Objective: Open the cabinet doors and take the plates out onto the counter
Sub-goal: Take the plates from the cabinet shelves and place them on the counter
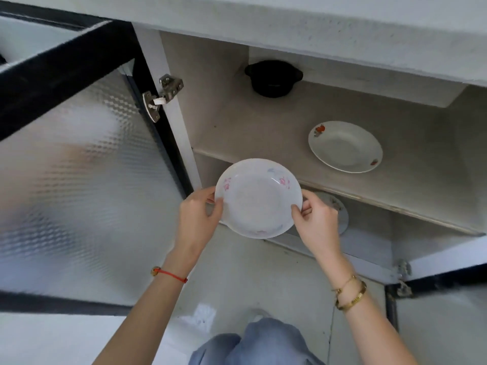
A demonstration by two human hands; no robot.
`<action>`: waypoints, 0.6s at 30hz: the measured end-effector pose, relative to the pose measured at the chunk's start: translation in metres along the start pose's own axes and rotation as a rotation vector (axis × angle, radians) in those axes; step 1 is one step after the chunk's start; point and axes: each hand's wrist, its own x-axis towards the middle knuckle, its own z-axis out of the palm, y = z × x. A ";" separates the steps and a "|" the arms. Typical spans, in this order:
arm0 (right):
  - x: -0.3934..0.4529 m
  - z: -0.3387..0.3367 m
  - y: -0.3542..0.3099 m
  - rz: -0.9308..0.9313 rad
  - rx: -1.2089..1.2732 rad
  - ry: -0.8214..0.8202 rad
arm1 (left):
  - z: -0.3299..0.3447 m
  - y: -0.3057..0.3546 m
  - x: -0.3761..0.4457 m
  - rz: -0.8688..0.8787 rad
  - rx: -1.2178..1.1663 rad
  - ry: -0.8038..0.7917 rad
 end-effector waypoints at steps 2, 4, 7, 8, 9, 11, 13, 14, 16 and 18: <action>-0.009 -0.018 -0.021 0.034 0.026 -0.020 | -0.022 0.017 -0.008 -0.038 -0.016 0.001; -0.021 -0.040 -0.044 0.070 0.050 -0.051 | -0.047 0.037 -0.017 -0.094 -0.028 -0.009; -0.038 -0.080 -0.085 0.096 0.055 -0.087 | -0.090 0.073 -0.033 -0.147 -0.033 -0.023; -0.043 -0.094 -0.100 0.105 0.057 -0.101 | -0.106 0.086 -0.040 -0.168 -0.025 -0.022; -0.049 -0.108 -0.115 0.116 0.063 -0.117 | -0.122 0.100 -0.045 -0.195 -0.022 -0.020; -0.056 -0.138 -0.146 0.134 0.069 -0.149 | -0.155 0.129 -0.054 -0.237 -0.039 -0.028; -0.059 -0.167 -0.177 0.146 0.068 -0.170 | -0.188 0.157 -0.057 -0.254 -0.049 -0.048; -0.061 -0.182 -0.192 0.149 0.072 -0.175 | -0.205 0.170 -0.057 -0.253 -0.046 -0.058; -0.059 -0.210 -0.221 0.149 0.075 -0.178 | -0.234 0.197 -0.052 -0.251 -0.040 -0.069; -0.054 -0.237 -0.247 0.153 0.075 -0.171 | -0.260 0.221 -0.044 -0.253 -0.040 -0.079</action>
